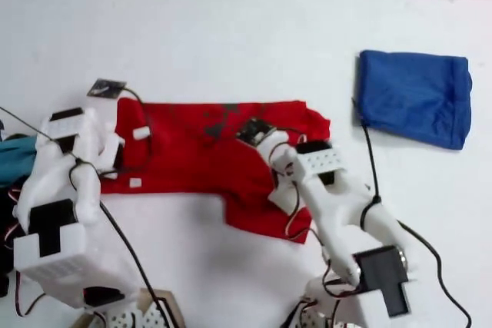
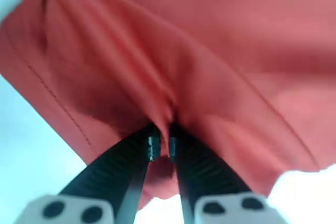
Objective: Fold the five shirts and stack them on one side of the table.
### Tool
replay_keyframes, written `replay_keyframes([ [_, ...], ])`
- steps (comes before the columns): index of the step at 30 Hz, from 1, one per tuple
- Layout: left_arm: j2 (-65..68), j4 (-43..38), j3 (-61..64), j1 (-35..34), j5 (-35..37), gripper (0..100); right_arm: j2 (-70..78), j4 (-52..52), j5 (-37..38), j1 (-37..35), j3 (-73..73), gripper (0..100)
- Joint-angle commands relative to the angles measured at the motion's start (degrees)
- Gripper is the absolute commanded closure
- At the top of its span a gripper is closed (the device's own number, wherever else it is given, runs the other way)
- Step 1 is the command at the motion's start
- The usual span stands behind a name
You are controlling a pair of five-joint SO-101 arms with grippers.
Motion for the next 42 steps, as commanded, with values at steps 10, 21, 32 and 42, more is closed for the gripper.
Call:
replay_keyframes([
  [10,0.2,-1.3,0.1,0.7,0.3,97,-21.1,12.3,0.6,2.9,-0.3,97.9],
  [21,0.2,-1.3,0.1,0.7,0.3,97,-24.9,18.5,0.0,-6.5,0.2,97.9],
  [32,0.2,-1.3,0.1,0.7,0.3,97,-30.4,25.1,0.5,-6.5,-0.3,97.9],
  [42,0.2,-1.3,0.1,0.7,0.3,97,-33.9,22.1,0.5,-6.5,6.4,97.8],
])
